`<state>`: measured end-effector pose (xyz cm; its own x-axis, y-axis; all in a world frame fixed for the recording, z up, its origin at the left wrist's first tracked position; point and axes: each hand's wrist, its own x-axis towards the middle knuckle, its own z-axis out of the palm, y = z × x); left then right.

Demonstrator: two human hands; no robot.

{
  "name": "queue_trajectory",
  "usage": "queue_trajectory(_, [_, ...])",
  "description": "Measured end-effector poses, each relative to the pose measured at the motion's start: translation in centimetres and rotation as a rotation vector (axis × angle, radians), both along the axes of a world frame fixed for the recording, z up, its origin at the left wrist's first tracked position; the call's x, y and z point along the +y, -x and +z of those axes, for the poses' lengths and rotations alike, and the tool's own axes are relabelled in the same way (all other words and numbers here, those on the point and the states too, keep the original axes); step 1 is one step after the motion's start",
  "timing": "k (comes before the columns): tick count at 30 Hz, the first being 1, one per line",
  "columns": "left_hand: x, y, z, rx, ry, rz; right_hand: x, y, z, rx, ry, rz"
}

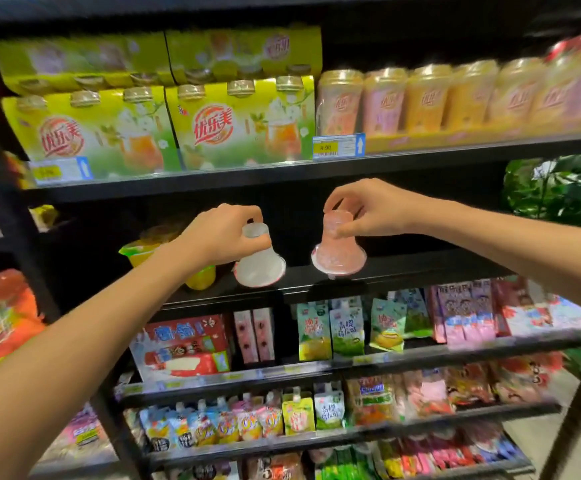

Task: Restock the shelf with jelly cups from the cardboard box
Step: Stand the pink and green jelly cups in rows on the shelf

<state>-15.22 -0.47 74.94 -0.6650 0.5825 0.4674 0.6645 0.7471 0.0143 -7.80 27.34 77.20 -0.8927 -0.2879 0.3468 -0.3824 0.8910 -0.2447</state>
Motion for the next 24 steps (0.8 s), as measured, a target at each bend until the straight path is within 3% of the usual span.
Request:
queue_trajectory(9, [0.6,3.3,0.2,-0.052,0.031,0.048,-0.3,4.2,0.2,-0.005,0.071,-0.025])
queue_trajectory(24, [2.8,8.4,-4.5,-0.201,0.180,0.277,-2.0,11.3,-7.0,-0.164,0.130,-0.042])
